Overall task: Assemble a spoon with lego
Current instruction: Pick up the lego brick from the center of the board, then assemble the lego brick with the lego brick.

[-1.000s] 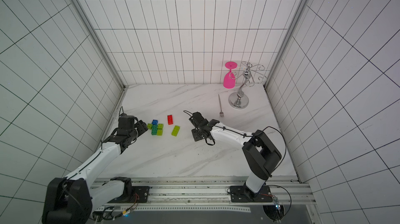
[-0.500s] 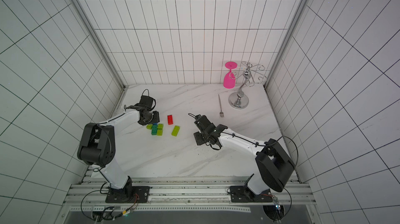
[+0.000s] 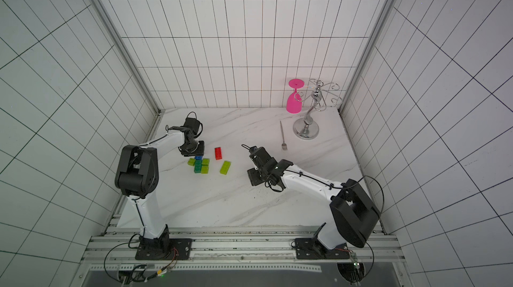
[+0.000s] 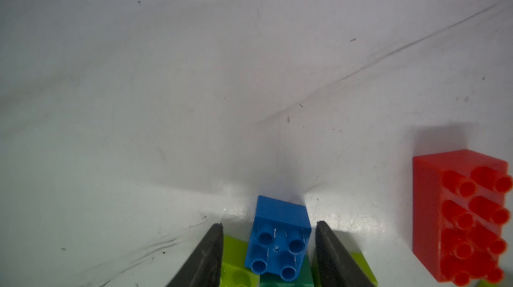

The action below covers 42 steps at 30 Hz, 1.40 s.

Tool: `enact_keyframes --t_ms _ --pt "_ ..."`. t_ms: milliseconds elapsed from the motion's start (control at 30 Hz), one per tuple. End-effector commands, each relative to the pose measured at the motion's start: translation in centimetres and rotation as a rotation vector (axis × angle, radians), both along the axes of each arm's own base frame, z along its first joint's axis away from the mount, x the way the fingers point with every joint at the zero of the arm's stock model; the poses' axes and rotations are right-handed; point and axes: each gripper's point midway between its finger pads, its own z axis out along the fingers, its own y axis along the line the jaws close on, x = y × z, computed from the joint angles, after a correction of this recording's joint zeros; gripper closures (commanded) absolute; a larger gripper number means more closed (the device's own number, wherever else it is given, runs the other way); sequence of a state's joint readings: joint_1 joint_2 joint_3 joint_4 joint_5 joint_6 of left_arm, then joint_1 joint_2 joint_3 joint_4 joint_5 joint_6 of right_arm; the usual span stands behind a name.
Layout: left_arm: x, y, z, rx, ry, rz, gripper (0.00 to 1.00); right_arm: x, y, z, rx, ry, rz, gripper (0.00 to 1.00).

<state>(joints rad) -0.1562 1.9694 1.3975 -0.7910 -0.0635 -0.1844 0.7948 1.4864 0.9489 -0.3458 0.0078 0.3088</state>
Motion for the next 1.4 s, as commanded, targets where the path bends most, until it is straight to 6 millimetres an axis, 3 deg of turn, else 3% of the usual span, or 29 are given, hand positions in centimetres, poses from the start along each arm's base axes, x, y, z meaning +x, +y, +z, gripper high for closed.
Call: enact_keyframes --t_ms 0,267,533,633,733,833,933,1033,1133,1233,1367 --pt "0.3 -0.7 -0.5 -0.017 0.027 -0.028 0.55 -0.5 -0.2 -1.0 -0.03 0.01 0.015 0.4" --pt "-0.3 -0.6 -1.2 -0.014 0.059 -0.018 0.55 -0.5 -0.2 -1.3 -0.043 0.018 0.019 0.4" --pt "-0.5 -1.2 -1.5 -0.007 0.065 -0.026 0.73 -0.5 -0.3 -1.2 -0.048 0.014 0.016 0.4" --pt "0.1 -2.0 -0.3 -0.038 0.043 -0.029 0.79 -0.4 -0.5 -1.0 -0.05 0.007 0.01 0.4" --pt "0.7 -3.0 3.1 -0.046 0.0 -0.014 0.81 -0.2 -1.0 -0.7 -0.06 -0.017 -0.012 0.4" --pt "-0.4 -5.6 6.8 -0.038 -0.063 -0.046 0.81 0.4 -2.3 0.4 -0.078 -0.071 -0.066 0.4" --pt "-2.4 -9.8 9.6 -0.08 -0.135 -0.142 0.81 1.1 -4.2 2.1 -0.082 -0.158 -0.149 0.4" --pt "-4.4 -15.8 11.8 -0.148 -0.202 -0.393 0.8 1.4 -7.1 4.1 -0.039 -0.219 -0.267 0.4" --pt "-6.3 -20.1 12.6 -0.079 -0.251 -0.649 0.8 0.8 -10.7 6.5 0.008 -0.3 -0.381 0.39" --pt "-7.6 -23.1 12.6 -0.049 -0.233 -0.757 0.8 -0.4 -14.2 8.5 0.034 -0.388 -0.478 0.39" --pt "-9.2 -26.2 10.6 -0.009 -0.166 -0.894 0.8 -1.9 -17.4 9.8 0.053 -0.462 -0.572 0.38"
